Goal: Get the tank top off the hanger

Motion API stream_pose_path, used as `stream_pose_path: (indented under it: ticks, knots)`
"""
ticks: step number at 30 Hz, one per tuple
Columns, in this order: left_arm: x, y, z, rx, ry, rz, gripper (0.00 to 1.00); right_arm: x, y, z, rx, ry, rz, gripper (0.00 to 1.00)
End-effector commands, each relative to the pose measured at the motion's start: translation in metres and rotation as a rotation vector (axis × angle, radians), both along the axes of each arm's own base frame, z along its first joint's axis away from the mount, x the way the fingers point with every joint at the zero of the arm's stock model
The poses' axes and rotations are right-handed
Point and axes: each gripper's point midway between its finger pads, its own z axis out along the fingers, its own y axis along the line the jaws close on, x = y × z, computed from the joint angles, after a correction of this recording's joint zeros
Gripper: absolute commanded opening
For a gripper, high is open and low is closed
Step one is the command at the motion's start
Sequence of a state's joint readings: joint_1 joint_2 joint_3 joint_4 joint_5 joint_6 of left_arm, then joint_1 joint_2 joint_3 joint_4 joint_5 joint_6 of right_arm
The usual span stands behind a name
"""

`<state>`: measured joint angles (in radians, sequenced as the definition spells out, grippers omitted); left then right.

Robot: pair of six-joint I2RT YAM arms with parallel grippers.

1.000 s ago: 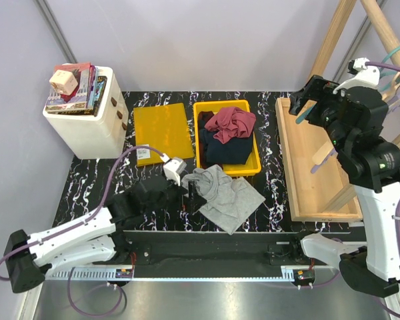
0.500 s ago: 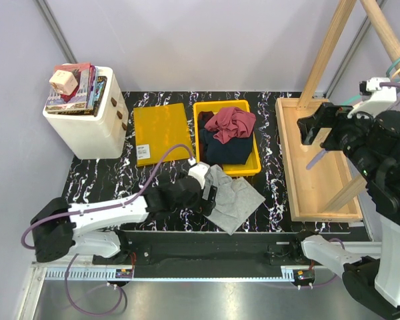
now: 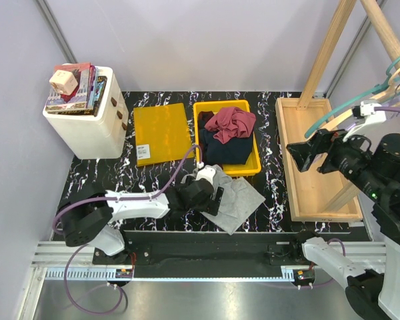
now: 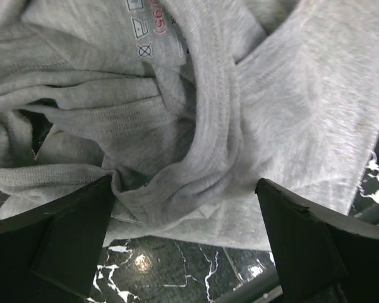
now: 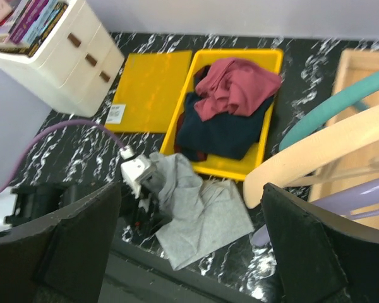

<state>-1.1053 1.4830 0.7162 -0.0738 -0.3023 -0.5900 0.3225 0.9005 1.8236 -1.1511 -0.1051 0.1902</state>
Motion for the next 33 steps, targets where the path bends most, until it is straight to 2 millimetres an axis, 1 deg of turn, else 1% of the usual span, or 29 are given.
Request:
stream_pose_path:
  ticks: [1, 2, 3, 4, 5, 6, 7, 8, 9, 10, 11, 12, 13, 14, 15, 16, 17, 18, 19, 21, 22, 24, 25, 27, 28, 30, 31, 32, 33]
  knots:
    - [0.016, -0.026, 0.011, -0.087, -0.039, 0.044, 0.95, -0.008, 0.025, -0.008, 0.092, 0.028, 0.118, 1.00]
    - [0.016, -0.025, 0.007, -0.087, -0.036, 0.045, 0.90, -0.016, 0.036, -0.004, 0.151, 0.040, 0.175, 1.00]
    - [0.016, -0.026, 0.005, -0.097, -0.026, 0.050, 0.87, -0.030, 0.056, 0.002, 0.208, 0.060, 0.306, 1.00]
    - [0.017, -0.028, 0.006, -0.120, -0.026, 0.051, 0.76, -0.029, 0.066, 0.007, 0.253, 0.056, 0.356, 1.00]
    - [0.015, -0.025, 0.001, -0.123, -0.016, 0.054, 0.71, -0.031, 0.074, 0.008, 0.315, 0.097, 0.383, 1.00]
    - [0.017, -0.025, 0.000, -0.138, -0.005, 0.060, 0.67, -0.033, 0.081, 0.008, 0.339, 0.114, 0.428, 1.00]
    - [0.018, -0.028, 0.004, -0.167, -0.011, 0.059, 0.56, -0.025, 0.086, 0.000, 0.350, 0.132, 0.433, 1.00]
    - [0.017, -0.024, 0.000, -0.166, -0.007, 0.062, 0.51, -0.018, 0.087, -0.006, 0.353, 0.156, 0.420, 1.00]
    - [0.018, -0.024, 0.002, -0.175, -0.009, 0.063, 0.44, -0.013, 0.088, -0.015, 0.345, 0.187, 0.408, 1.00]
    - [0.019, -0.025, 0.006, -0.189, -0.015, 0.058, 0.32, -0.008, 0.089, -0.025, 0.331, 0.216, 0.406, 0.99]
    - [0.018, -0.022, 0.007, -0.187, -0.019, 0.053, 0.23, -0.003, 0.092, -0.031, 0.326, 0.238, 0.405, 0.99]
    - [0.018, -0.021, 0.010, -0.194, -0.028, 0.055, 0.16, 0.002, 0.091, -0.035, 0.319, 0.237, 0.382, 0.99]
    - [0.018, -0.020, 0.020, -0.218, -0.044, 0.055, 0.10, 0.006, 0.091, -0.042, 0.313, 0.248, 0.366, 1.00]
    - [0.017, -0.015, 0.021, -0.217, -0.049, 0.061, 0.00, 0.008, 0.090, -0.044, 0.306, 0.247, 0.356, 1.00]
    - [0.018, -0.011, 0.025, -0.217, -0.065, 0.071, 0.00, 0.011, 0.091, -0.049, 0.293, 0.253, 0.341, 1.00]
    - [0.018, -0.008, 0.040, -0.246, -0.085, 0.070, 0.00, 0.012, 0.093, -0.051, 0.285, 0.254, 0.341, 1.00]
    - [0.016, -0.005, 0.046, -0.251, -0.099, 0.061, 0.00, 0.014, 0.096, -0.055, 0.277, 0.264, 0.344, 1.00]
    - [0.015, -0.005, 0.056, -0.267, -0.111, 0.051, 0.00, 0.014, 0.101, -0.057, 0.267, 0.263, 0.349, 1.00]
    - [0.014, -0.003, 0.077, -0.304, -0.135, 0.041, 0.00, 0.014, 0.104, -0.060, 0.261, 0.264, 0.350, 1.00]
    - [0.011, 0.000, 0.100, -0.324, -0.171, 0.003, 0.00, 0.017, 0.106, -0.061, 0.241, 0.242, 0.320, 1.00]
    - [0.012, -0.001, 0.131, -0.380, -0.217, -0.008, 0.00, 0.019, 0.104, -0.059, 0.238, 0.225, 0.305, 1.00]
    - [0.016, 0.003, 0.161, -0.399, -0.278, -0.024, 0.00, 0.023, 0.102, -0.057, 0.230, 0.206, 0.285, 1.00]
    - [0.017, 0.005, 0.187, -0.428, -0.315, -0.029, 0.00, 0.026, 0.104, -0.060, 0.218, 0.211, 0.285, 1.00]
    - [0.026, 0.010, 0.214, -0.433, -0.376, -0.037, 0.00, 0.028, 0.107, -0.061, 0.208, 0.212, 0.294, 0.99]
    - [0.031, 0.007, 0.241, -0.465, -0.411, -0.039, 0.00, 0.029, 0.109, -0.062, 0.196, 0.210, 0.300, 0.99]
    - [0.043, 0.009, 0.263, -0.477, -0.448, -0.055, 0.00, 0.033, 0.107, -0.063, 0.184, 0.203, 0.281, 0.99]
    - [0.050, 0.006, 0.284, -0.500, -0.471, -0.058, 0.00, 0.032, 0.106, -0.063, 0.171, 0.193, 0.286, 0.98]
    - [0.059, 0.010, 0.293, -0.506, -0.479, -0.056, 0.00, 0.034, 0.104, -0.064, 0.160, 0.187, 0.275, 0.98]
    - [0.065, 0.008, 0.298, -0.513, -0.481, -0.058, 0.00, 0.033, 0.102, -0.067, 0.147, 0.190, 0.269, 0.98]
